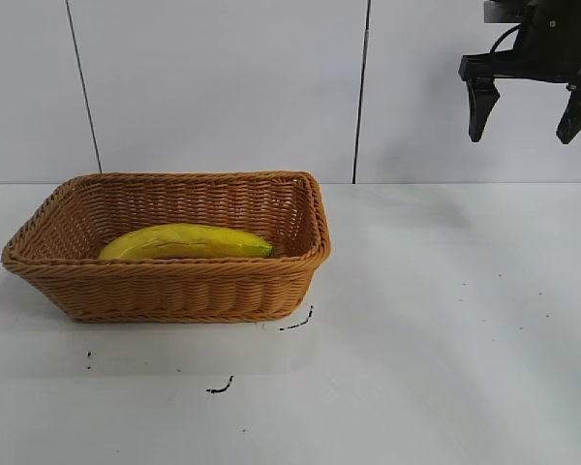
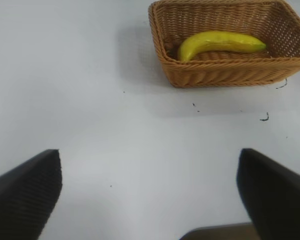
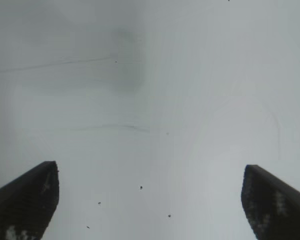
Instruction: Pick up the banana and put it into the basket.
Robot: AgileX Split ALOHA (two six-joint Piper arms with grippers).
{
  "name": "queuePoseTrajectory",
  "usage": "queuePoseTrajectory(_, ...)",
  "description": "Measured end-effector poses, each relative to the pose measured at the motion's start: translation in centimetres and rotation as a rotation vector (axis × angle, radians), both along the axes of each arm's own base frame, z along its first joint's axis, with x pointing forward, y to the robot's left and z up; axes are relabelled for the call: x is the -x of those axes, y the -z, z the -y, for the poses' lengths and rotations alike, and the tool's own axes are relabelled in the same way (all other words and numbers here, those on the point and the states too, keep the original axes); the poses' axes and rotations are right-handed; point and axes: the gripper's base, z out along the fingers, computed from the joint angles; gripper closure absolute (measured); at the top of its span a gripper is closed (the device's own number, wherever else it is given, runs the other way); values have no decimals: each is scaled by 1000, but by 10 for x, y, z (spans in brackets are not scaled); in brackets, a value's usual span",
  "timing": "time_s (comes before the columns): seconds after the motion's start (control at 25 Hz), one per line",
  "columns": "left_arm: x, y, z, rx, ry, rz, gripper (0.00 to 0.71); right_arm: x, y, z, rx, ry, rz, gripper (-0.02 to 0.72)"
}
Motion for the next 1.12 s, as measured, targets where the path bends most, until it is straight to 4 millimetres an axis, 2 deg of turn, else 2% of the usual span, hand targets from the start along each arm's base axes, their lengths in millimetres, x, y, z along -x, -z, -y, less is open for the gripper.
queuePoseTrajectory(0.08,0,0,0,0,0,0,20,20,1,0,-6,-3,-45,11)
queuePoseTrajectory(0.24,0,0,0,0,0,0,20,74,-1,-3,-36,-20,-130,11)
queuePoseTrajectory(0.56,0,0,0,-1,-1,0,20,203,-20,-5,-75,-50,-152,11)
queuePoseTrajectory(0.76,0,0,0,-1,-1,0,20,276,-24,-5,-71,-56,-3,11)
queuePoseTrajectory(0.88,0,0,0,-1,-1,0,20,315,-27,-4,-66,-58,176,11)
queuePoseTrajectory(1.12,0,0,0,-1,-1,0,20,380,-22,-3,-52,-66,470,11)
